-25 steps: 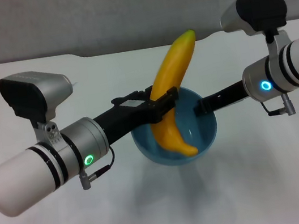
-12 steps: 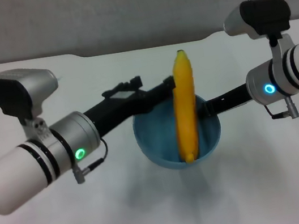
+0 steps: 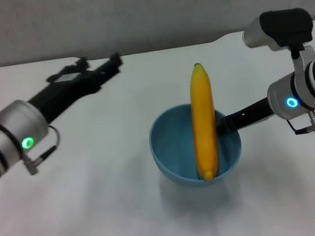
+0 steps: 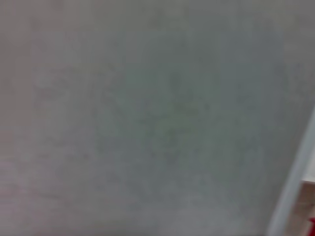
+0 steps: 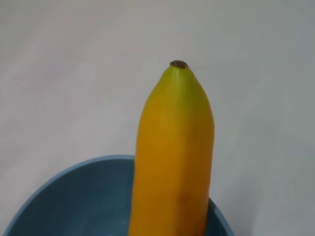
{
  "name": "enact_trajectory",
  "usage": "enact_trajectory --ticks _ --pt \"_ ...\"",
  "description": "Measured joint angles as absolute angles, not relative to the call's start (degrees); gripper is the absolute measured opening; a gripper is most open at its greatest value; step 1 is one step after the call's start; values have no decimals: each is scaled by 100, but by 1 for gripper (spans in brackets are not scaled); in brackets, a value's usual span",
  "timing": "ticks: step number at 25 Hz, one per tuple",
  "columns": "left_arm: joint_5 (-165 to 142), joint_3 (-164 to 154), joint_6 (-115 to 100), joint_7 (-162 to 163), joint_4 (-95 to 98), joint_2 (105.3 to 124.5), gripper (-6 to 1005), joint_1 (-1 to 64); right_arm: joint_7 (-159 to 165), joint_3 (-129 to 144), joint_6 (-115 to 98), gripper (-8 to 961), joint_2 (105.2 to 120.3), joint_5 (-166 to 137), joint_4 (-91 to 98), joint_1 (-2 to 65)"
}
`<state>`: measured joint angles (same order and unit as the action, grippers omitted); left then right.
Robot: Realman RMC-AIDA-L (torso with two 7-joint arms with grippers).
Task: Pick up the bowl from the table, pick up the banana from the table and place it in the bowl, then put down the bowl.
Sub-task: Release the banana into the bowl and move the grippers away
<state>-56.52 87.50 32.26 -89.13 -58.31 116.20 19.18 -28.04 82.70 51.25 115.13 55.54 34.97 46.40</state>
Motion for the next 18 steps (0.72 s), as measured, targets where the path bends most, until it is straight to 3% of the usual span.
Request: enact_trajectory --ticks 18 --pt "-5717 9265 3168 -9297 -5486 11650 895 1803 -2689 8252 5385 36 11482 5279 2920 4789"
